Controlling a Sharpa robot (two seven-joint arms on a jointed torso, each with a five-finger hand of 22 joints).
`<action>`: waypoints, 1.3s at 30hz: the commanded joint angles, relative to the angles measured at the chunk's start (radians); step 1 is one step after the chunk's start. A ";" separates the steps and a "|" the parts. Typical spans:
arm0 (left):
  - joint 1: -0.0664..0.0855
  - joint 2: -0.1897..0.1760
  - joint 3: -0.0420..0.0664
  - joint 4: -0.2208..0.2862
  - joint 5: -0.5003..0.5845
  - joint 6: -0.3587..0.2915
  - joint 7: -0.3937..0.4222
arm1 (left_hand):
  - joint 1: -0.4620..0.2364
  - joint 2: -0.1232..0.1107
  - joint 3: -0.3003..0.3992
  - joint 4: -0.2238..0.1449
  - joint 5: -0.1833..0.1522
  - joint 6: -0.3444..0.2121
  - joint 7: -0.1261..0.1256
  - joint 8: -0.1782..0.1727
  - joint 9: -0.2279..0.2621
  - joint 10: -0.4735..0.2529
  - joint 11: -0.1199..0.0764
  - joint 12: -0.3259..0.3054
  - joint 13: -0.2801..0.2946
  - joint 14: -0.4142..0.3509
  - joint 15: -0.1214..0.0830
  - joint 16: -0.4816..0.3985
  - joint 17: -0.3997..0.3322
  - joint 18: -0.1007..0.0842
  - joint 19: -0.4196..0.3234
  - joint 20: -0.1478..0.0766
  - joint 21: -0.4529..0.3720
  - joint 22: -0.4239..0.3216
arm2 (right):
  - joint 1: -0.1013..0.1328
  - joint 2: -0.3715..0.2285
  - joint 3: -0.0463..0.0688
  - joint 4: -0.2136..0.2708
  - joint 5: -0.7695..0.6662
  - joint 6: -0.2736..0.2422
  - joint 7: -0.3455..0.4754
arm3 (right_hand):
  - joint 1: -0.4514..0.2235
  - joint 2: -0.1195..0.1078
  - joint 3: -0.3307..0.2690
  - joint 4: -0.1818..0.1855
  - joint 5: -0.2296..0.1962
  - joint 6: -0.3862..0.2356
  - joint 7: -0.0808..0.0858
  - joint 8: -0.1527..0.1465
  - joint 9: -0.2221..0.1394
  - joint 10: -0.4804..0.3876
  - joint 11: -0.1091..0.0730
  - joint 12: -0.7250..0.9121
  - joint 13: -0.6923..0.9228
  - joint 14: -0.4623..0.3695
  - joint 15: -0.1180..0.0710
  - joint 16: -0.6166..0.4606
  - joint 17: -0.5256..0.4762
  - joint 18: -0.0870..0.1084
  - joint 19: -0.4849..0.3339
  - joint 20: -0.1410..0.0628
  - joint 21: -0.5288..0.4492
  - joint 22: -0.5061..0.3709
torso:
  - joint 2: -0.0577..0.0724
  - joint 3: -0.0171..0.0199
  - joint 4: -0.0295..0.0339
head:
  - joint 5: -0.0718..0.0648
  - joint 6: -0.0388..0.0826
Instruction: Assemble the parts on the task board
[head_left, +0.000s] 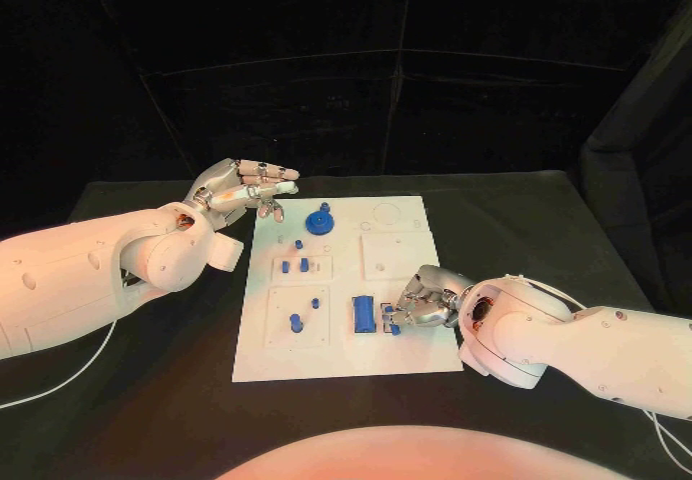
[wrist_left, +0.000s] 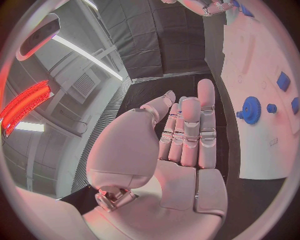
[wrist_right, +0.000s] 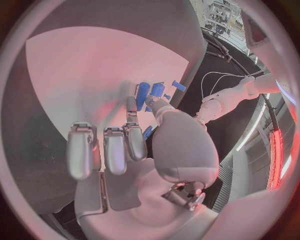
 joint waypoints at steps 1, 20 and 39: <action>0.001 0.001 0.001 0.003 0.003 0.014 0.003 | 0.001 0.005 -0.006 -0.001 0.001 -0.006 0.000 0.004 -0.001 -0.008 0.000 0.005 0.000 -0.007 -0.001 -0.002 -0.001 0.013 0.000 0.002 -0.005 -0.001 | 0.001 0.007 0.000 -0.001 -0.016 0.006 -0.016 | -0.010 0.000 -0.010 0.000 -0.009 0.005 0.001 0.002 -0.001 0.043 -0.005 0.001 0.140 0.077 -0.008 0.005 0.137 -0.013 0.040 -0.008 0.002 0.123 | -0.001 -0.0001 -0.0018 | 0.001 0.000; 0.001 0.000 0.001 0.004 0.003 0.017 -0.001 | 0.002 0.007 -0.006 -0.002 0.001 -0.007 0.000 0.005 -0.001 -0.010 0.000 0.007 0.000 -0.008 -0.001 -0.002 -0.003 0.013 0.000 0.002 -0.006 -0.002 | 0.001 0.025 0.000 -0.022 -0.060 0.006 -0.017 | -0.075 -0.011 -0.160 0.060 -0.294 -0.002 0.003 0.005 0.027 0.043 -0.003 -0.007 0.139 0.076 -0.007 0.001 0.133 -0.012 0.039 -0.009 -0.001 0.120 | 0.000 -0.0001 -0.0010 | 0.003 0.001; 0.001 -0.002 0.001 0.004 0.003 0.018 -0.004 | 0.002 0.007 -0.006 -0.002 0.001 -0.007 0.000 0.005 -0.001 -0.010 0.000 0.007 0.000 -0.008 -0.001 -0.002 -0.003 0.013 0.000 0.002 -0.006 -0.002 | 0.001 -0.019 0.000 0.014 -0.059 0.050 0.072 | 0.054 0.014 -0.275 0.037 -0.326 -0.021 0.010 -0.003 0.046 0.039 0.003 -0.015 0.139 0.075 -0.003 -0.004 0.126 -0.011 0.035 -0.007 -0.008 0.113 | -0.001 0.0006 -0.0025 | 0.003 0.001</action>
